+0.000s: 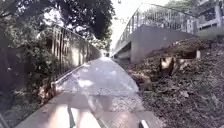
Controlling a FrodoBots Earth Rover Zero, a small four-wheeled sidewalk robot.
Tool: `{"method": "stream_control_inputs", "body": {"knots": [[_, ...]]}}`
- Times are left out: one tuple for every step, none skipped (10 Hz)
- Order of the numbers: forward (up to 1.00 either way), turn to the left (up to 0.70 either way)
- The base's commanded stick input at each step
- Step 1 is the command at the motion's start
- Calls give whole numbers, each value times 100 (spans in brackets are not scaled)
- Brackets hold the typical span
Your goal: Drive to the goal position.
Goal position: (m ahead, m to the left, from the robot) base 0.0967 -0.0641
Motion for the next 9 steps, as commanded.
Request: {"method": "stream_control_inputs", "body": {"knots": [[0,0],[0,0],[33,0],[50,0],[50,0],[50,0],[50,0],[50,0],[50,0]]}}
